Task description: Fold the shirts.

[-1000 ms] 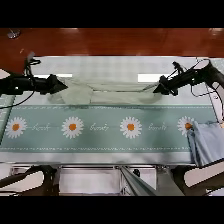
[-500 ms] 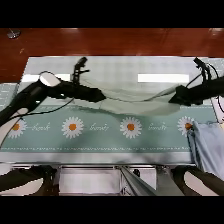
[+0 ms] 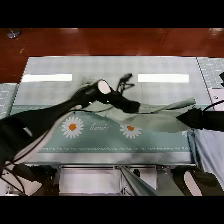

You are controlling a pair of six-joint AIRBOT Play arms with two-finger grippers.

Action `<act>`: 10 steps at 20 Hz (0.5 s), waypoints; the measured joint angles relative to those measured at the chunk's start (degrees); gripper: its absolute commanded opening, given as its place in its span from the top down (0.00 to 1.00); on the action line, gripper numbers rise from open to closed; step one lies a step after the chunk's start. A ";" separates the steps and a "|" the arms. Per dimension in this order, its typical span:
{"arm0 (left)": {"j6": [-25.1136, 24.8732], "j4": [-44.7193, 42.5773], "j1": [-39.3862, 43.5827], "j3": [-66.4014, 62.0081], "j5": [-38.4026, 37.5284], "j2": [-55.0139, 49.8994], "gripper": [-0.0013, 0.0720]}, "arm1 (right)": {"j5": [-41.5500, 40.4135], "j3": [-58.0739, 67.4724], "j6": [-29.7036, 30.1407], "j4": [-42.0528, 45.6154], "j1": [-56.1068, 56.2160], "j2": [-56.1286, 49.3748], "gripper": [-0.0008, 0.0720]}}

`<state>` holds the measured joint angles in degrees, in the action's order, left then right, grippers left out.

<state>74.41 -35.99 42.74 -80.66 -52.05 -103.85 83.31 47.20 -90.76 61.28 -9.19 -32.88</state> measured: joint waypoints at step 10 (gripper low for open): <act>3.06 -0.31 -3.91 -6.36 -9.90 -1.03 0.96 | -2.82 -0.44 -0.66 -6.62 0.02 1.36 0.95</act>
<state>77.47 -36.29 38.83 -87.02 -61.95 -104.88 80.49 46.76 -91.42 54.65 -9.17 -31.53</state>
